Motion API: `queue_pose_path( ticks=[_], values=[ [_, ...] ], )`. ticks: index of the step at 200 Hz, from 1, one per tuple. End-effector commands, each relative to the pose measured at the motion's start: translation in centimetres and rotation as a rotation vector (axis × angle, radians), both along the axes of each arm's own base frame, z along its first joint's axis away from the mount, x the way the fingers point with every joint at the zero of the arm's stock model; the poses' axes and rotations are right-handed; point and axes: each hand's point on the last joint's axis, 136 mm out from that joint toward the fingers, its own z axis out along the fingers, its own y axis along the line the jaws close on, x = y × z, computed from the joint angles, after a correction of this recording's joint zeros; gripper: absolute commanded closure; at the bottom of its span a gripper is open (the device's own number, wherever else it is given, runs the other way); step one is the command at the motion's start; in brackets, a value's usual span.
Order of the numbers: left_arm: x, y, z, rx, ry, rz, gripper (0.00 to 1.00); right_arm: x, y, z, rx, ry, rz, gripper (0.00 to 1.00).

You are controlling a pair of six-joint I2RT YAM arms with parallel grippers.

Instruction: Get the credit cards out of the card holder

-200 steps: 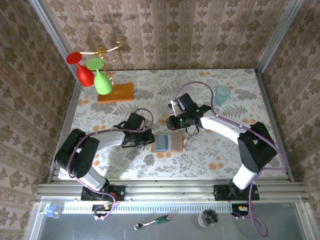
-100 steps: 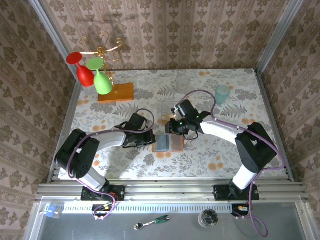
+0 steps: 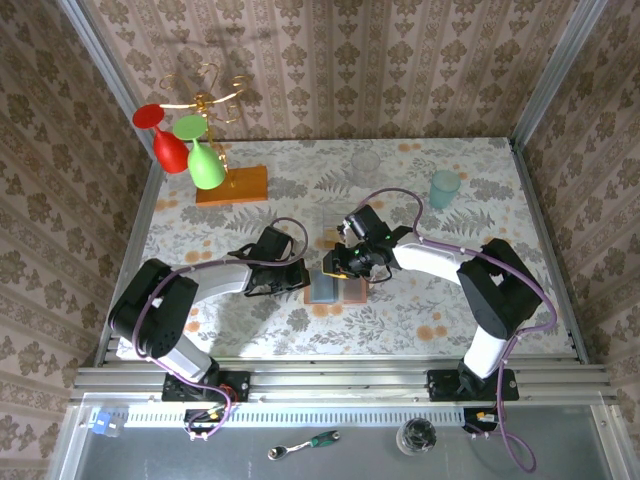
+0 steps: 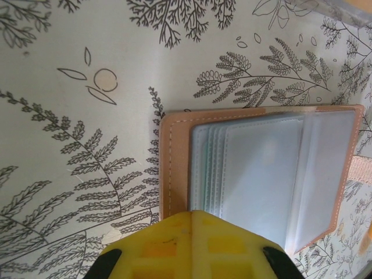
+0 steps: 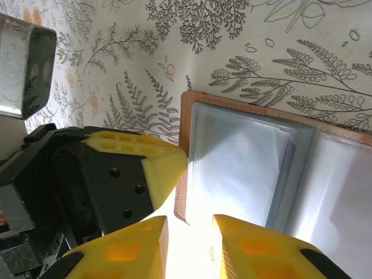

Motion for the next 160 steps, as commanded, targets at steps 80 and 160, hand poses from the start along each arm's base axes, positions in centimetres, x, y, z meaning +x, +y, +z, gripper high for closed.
queue_pose_path(
  ticks=[80, 160],
  values=[
    [-1.0, 0.9, 1.1, 0.049, 0.073, 0.051, 0.96, -1.9, 0.7, -0.7, 0.005, 0.073, 0.031, 0.72],
    [-0.6, 1.4, 1.6, 0.049, 0.032, 0.049, 0.96, -2.5, 1.3, -0.9, -0.016, 0.081, 0.052, 0.72]
  ],
)
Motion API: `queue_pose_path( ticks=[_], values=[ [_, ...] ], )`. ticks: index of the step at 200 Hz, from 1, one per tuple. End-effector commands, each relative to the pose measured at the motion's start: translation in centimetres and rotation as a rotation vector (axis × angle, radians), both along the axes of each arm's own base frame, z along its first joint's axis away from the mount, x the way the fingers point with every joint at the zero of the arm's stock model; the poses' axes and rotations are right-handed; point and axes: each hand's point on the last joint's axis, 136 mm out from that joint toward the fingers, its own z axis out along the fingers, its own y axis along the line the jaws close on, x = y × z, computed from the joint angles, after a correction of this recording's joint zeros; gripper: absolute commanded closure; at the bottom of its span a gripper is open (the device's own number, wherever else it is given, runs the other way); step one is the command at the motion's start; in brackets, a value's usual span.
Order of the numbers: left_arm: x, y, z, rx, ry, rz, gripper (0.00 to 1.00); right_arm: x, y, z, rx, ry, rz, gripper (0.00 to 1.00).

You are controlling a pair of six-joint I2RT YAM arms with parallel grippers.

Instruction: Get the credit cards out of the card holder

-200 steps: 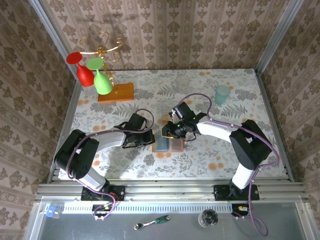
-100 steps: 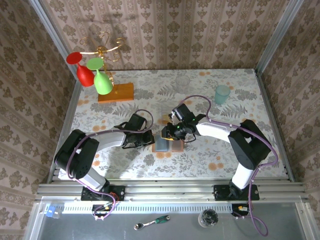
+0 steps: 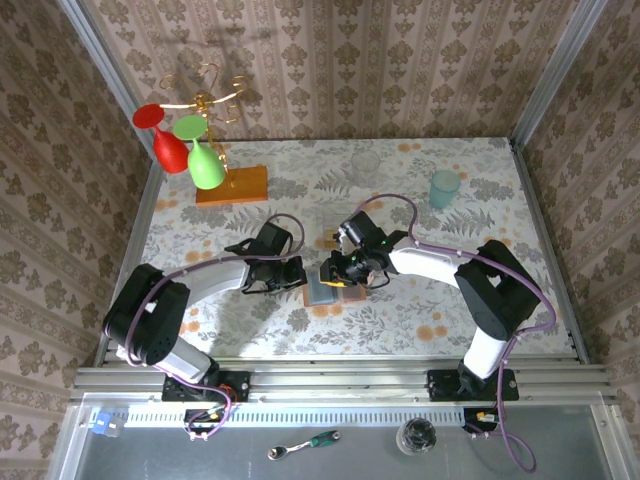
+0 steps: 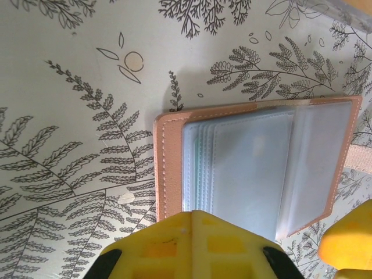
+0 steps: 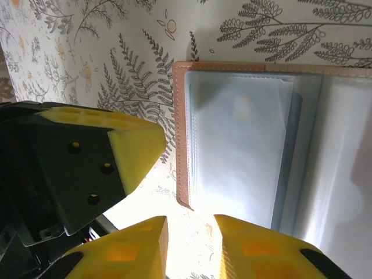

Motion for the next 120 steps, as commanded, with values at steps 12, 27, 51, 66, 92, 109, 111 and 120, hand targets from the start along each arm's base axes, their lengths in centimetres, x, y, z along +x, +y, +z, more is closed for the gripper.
queue_pose_path(
  ticks=[12, 27, 51, 66, 92, 109, 111, 120],
  values=[
    [-0.1, 0.3, 0.1, -0.007, -0.025, -0.004, 0.96, -0.2, 0.4, -0.3, -0.012, 0.024, 0.007, 0.72],
    [-0.3, 0.2, -0.3, -0.013, -0.016, -0.01, 0.96, 0.0, 0.5, -0.2, -0.013, 0.02, 0.001, 0.72],
    [-0.6, 0.0, -1.0, -0.026, -0.015, -0.022, 0.96, 0.4, 0.6, -0.2, -0.006, 0.007, -0.011, 0.71],
    [-0.7, 0.0, -1.1, -0.026, -0.014, -0.036, 0.96, 0.5, 0.6, -0.5, -0.011, 0.012, -0.014, 0.68],
    [-0.9, 0.2, -1.4, -0.026, -0.016, -0.038, 0.97, 0.6, 0.8, -0.6, -0.005, 0.015, -0.018, 0.68],
    [-1.0, 0.2, -1.5, -0.026, -0.015, -0.044, 0.97, 0.6, 0.8, -0.9, -0.007, 0.017, -0.021, 0.68],
    [-1.0, 0.2, -1.6, -0.026, -0.015, -0.044, 0.97, 0.6, 0.8, -0.9, -0.008, 0.017, -0.021, 0.68],
    [-1.0, 0.3, -1.6, -0.023, -0.013, -0.045, 0.97, 0.6, 0.7, -1.1, -0.012, 0.019, -0.022, 0.68]
  ],
)
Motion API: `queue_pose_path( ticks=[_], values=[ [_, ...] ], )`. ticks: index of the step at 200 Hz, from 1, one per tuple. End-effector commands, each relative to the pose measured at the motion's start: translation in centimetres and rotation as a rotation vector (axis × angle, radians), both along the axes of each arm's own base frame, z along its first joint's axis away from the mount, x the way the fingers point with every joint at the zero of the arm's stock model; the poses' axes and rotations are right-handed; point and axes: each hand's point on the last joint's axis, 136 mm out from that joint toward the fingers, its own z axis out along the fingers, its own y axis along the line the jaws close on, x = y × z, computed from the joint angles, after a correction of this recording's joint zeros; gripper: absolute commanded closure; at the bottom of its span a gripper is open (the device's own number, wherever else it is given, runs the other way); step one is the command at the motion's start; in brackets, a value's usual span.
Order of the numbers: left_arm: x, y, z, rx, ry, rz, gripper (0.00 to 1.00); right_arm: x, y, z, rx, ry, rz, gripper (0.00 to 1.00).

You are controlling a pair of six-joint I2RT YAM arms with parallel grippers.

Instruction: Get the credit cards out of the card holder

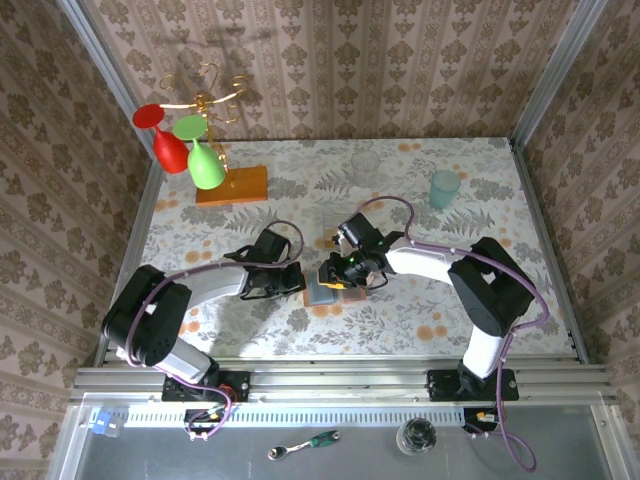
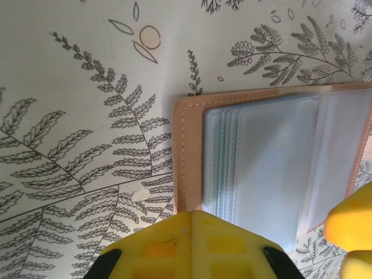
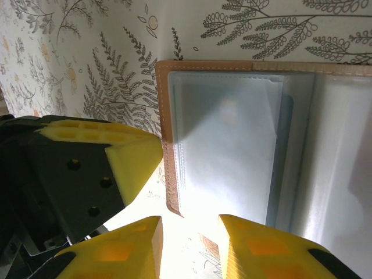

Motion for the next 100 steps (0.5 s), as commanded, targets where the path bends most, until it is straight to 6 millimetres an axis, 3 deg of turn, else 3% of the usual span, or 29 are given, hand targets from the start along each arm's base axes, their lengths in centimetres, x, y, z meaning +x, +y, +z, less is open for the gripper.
queue_pose_path(
  ticks=[1, 100],
  values=[
    [-0.2, 0.1, -0.4, -0.003, -0.004, -0.027, 0.97, 0.6, 0.6, 0.1, 0.002, -0.01, -0.012, 0.68],
    [0.3, 1.0, -1.6, 0.047, -0.002, -0.032, 0.99, 1.1, 0.4, -1.3, -0.041, -0.016, -0.008, 0.66]
  ],
)
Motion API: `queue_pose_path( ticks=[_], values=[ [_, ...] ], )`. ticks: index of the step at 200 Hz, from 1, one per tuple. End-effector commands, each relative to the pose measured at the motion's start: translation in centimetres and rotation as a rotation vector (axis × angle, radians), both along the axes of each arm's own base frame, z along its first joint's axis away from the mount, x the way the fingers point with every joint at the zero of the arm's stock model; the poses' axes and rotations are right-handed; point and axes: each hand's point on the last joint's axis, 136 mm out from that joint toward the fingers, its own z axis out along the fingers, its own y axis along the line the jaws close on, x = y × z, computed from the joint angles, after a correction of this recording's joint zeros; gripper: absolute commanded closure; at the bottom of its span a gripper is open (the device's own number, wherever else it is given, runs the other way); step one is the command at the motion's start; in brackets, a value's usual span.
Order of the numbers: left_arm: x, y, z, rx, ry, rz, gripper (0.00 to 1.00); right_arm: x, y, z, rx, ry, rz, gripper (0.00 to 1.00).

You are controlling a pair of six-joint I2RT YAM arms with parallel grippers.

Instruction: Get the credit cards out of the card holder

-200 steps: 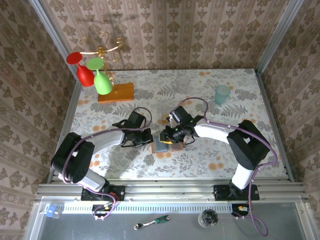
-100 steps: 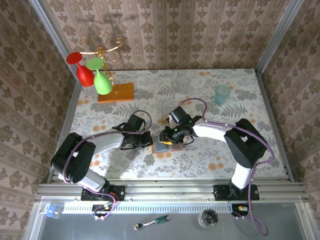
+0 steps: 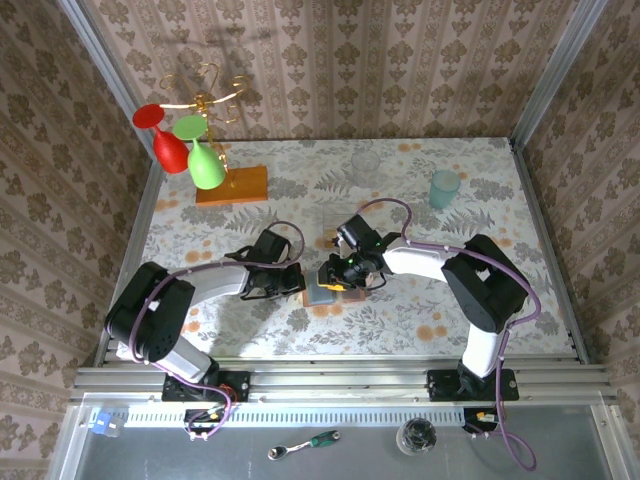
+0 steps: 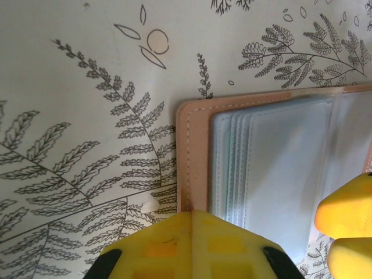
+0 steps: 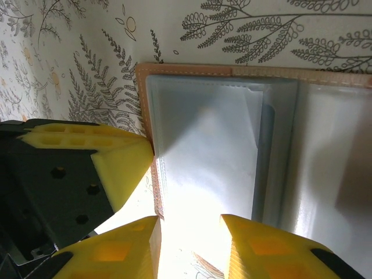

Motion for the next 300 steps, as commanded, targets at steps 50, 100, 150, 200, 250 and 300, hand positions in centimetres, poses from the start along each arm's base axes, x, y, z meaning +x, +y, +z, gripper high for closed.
queue_pose_path(
  ticks=[50, 100, 150, 200, 250, 300],
  values=[
    [0.5, 0.9, -0.7, 0.043, 0.003, -0.018, 1.0, 1.1, -0.2, -0.7, -0.075, -0.041, 0.007, 0.66],
    [0.3, 0.8, -0.9, 0.037, 0.013, -0.022, 1.0, 0.9, 0.6, -0.8, -0.013, -0.022, 0.003, 0.73],
    [0.0, 1.0, -1.1, 0.042, 0.019, -0.019, 1.0, 0.7, 0.0, -1.9, -0.057, 0.0, -0.013, 0.73],
    [0.1, 1.0, -1.0, 0.043, 0.021, -0.018, 1.0, 0.6, -1.7, -1.5, -0.12, -0.037, -0.029, 0.7],
    [0.0, 1.1, -0.9, 0.045, 0.023, -0.017, 1.0, 0.6, -2.4, -1.5, -0.105, -0.034, -0.055, 0.7],
    [0.6, 0.8, 0.6, 0.031, -0.005, -0.016, 0.98, 0.5, -2.4, -1.7, -0.065, -0.026, -0.074, 0.71]
  ],
)
